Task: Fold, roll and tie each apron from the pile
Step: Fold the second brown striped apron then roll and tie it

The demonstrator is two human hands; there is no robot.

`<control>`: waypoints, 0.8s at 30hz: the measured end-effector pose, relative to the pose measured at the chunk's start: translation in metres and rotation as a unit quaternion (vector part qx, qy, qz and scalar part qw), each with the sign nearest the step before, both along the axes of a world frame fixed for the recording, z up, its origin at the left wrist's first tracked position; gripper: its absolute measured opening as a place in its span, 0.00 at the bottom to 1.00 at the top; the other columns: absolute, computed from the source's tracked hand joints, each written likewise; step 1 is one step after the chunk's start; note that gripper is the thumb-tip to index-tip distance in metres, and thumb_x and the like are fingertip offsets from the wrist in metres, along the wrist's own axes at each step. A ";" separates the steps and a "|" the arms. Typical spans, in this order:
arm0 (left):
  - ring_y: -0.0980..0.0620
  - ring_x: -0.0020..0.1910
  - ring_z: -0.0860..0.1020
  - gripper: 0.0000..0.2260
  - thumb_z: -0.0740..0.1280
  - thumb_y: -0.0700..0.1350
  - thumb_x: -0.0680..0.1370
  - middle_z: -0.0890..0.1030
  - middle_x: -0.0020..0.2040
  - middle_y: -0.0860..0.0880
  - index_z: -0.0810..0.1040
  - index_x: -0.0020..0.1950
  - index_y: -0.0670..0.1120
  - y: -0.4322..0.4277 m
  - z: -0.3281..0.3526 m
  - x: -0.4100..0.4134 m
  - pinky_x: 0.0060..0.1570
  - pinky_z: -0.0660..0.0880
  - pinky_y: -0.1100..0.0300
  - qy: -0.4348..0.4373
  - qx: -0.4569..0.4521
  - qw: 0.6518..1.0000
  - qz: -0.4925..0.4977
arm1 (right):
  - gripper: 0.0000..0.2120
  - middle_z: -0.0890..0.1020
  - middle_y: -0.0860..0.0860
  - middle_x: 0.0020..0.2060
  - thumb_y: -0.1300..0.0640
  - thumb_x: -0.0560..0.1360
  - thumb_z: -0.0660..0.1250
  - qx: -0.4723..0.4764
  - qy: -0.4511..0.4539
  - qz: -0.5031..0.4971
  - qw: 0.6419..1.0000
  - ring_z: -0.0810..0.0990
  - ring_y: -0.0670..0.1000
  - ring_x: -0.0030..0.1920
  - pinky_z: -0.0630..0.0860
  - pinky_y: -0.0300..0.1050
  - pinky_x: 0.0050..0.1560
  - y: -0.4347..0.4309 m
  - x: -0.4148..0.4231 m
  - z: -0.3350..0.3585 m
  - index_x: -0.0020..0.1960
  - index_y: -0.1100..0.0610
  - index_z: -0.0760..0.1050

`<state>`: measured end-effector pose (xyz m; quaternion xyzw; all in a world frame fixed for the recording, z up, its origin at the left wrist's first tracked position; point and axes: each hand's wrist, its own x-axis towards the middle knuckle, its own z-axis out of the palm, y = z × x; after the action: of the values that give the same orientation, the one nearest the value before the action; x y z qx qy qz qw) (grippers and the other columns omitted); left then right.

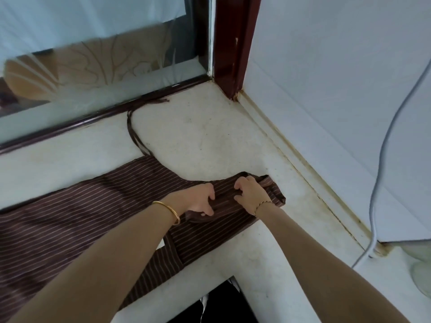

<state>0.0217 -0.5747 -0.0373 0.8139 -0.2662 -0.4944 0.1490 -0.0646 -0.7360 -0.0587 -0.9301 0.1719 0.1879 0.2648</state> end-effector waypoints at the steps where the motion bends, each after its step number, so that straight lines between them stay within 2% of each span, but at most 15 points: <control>1: 0.51 0.39 0.78 0.14 0.67 0.38 0.75 0.78 0.39 0.49 0.69 0.59 0.41 0.007 -0.004 -0.003 0.39 0.74 0.62 -0.007 0.000 1.000 -0.003 | 0.13 0.69 0.55 0.58 0.58 0.76 0.66 -0.005 -0.001 0.004 1.000 0.73 0.54 0.50 0.72 0.47 0.54 0.001 0.000 -0.004 0.59 0.59 0.69; 3: 0.53 0.35 0.77 0.08 0.64 0.36 0.76 0.78 0.35 0.50 0.70 0.54 0.42 0.019 -0.006 -0.008 0.35 0.73 0.64 -0.009 0.010 1.000 0.000 | 0.14 0.69 0.55 0.56 0.57 0.75 0.67 -0.012 -0.015 -0.008 1.000 0.70 0.52 0.48 0.72 0.46 0.52 0.000 -0.001 -0.010 0.58 0.60 0.69; 6: 0.52 0.44 0.76 0.10 0.66 0.36 0.75 0.77 0.45 0.48 0.73 0.56 0.42 0.039 -0.010 -0.014 0.41 0.73 0.64 -0.036 -0.004 0.999 0.018 | 0.16 0.69 0.55 0.55 0.56 0.74 0.70 -0.028 -0.012 -0.013 0.999 0.71 0.53 0.50 0.72 0.45 0.51 0.005 0.002 -0.011 0.57 0.60 0.68; 9: 0.51 0.49 0.75 0.16 0.69 0.35 0.73 0.75 0.51 0.47 0.74 0.59 0.43 0.055 -0.019 -0.021 0.49 0.74 0.61 -0.008 -0.078 0.982 0.173 | 0.17 0.69 0.55 0.55 0.59 0.72 0.69 -0.090 -0.010 0.016 0.996 0.71 0.55 0.53 0.74 0.47 0.48 0.017 0.004 -0.003 0.57 0.60 0.68; 10: 0.51 0.50 0.75 0.14 0.70 0.35 0.73 0.75 0.51 0.47 0.74 0.58 0.43 0.062 -0.019 -0.023 0.50 0.74 0.62 -0.025 -0.112 0.968 0.222 | 0.15 0.69 0.55 0.54 0.60 0.73 0.67 -0.115 -0.034 0.035 0.992 0.72 0.55 0.53 0.75 0.47 0.47 0.026 0.004 0.002 0.57 0.60 0.68; 12: 0.53 0.46 0.74 0.08 0.70 0.38 0.73 0.75 0.48 0.48 0.75 0.51 0.44 0.076 -0.017 -0.026 0.49 0.73 0.62 -0.132 -0.144 0.953 0.232 | 0.11 0.72 0.53 0.53 0.62 0.73 0.64 -0.137 -0.103 0.108 0.979 0.72 0.54 0.53 0.76 0.47 0.48 0.049 0.001 0.011 0.55 0.58 0.71; 14: 0.55 0.42 0.73 0.06 0.71 0.43 0.74 0.75 0.44 0.51 0.73 0.43 0.47 0.095 -0.012 -0.033 0.44 0.70 0.62 -0.206 -0.133 0.956 0.160 | 0.10 0.74 0.53 0.53 0.60 0.74 0.63 -0.115 -0.141 0.223 0.958 0.72 0.54 0.54 0.75 0.48 0.51 0.079 -0.003 0.014 0.55 0.57 0.74; 17: 0.54 0.44 0.74 0.13 0.70 0.57 0.72 0.75 0.44 0.54 0.71 0.41 0.51 0.124 -0.007 -0.052 0.41 0.70 0.62 -0.171 0.006 0.985 0.000 | 0.16 0.72 0.54 0.58 0.52 0.75 0.62 -0.103 -0.101 0.344 0.928 0.69 0.55 0.59 0.71 0.50 0.56 0.124 -0.009 0.007 0.60 0.58 0.73; 19: 0.52 0.49 0.73 0.19 0.69 0.64 0.69 0.74 0.50 0.53 0.71 0.47 0.50 0.141 -0.008 -0.064 0.42 0.70 0.61 -0.156 0.070 0.981 -0.088 | 0.23 0.69 0.55 0.61 0.44 0.76 0.61 -0.131 -0.058 0.362 0.921 0.67 0.57 0.62 0.69 0.52 0.59 0.142 -0.012 0.001 0.63 0.58 0.71; 21: 0.50 0.56 0.69 0.29 0.69 0.67 0.68 0.70 0.57 0.50 0.71 0.59 0.48 0.155 -0.012 -0.076 0.48 0.71 0.58 -0.190 0.100 0.961 -0.172 | 0.32 0.67 0.56 0.64 0.35 0.73 0.61 -0.149 -0.028 0.372 0.916 0.65 0.58 0.63 0.69 0.53 0.60 0.150 -0.013 -0.001 0.67 0.58 0.67; 22: 0.48 0.58 0.67 0.34 0.68 0.67 0.67 0.68 0.60 0.48 0.69 0.64 0.47 0.160 -0.015 -0.082 0.51 0.71 0.56 -0.217 0.105 0.949 -0.204 | 0.39 0.65 0.56 0.66 0.32 0.71 0.61 -0.145 -0.009 0.379 0.914 0.64 0.58 0.65 0.68 0.54 0.62 0.152 -0.013 -0.001 0.70 0.58 0.63; 24: 0.46 0.61 0.65 0.35 0.67 0.65 0.69 0.65 0.64 0.46 0.66 0.69 0.46 0.165 -0.020 -0.090 0.54 0.70 0.54 -0.265 0.105 0.928 -0.242 | 0.49 0.58 0.56 0.72 0.29 0.67 0.64 -0.125 0.039 0.398 0.908 0.58 0.59 0.70 0.63 0.55 0.69 0.151 -0.015 0.000 0.76 0.57 0.52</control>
<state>-0.0678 -0.4098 -0.0574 0.8374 -0.4313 -0.3065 -0.1371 -0.0795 -0.5853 -0.0585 -0.9388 -0.1801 0.2906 0.0424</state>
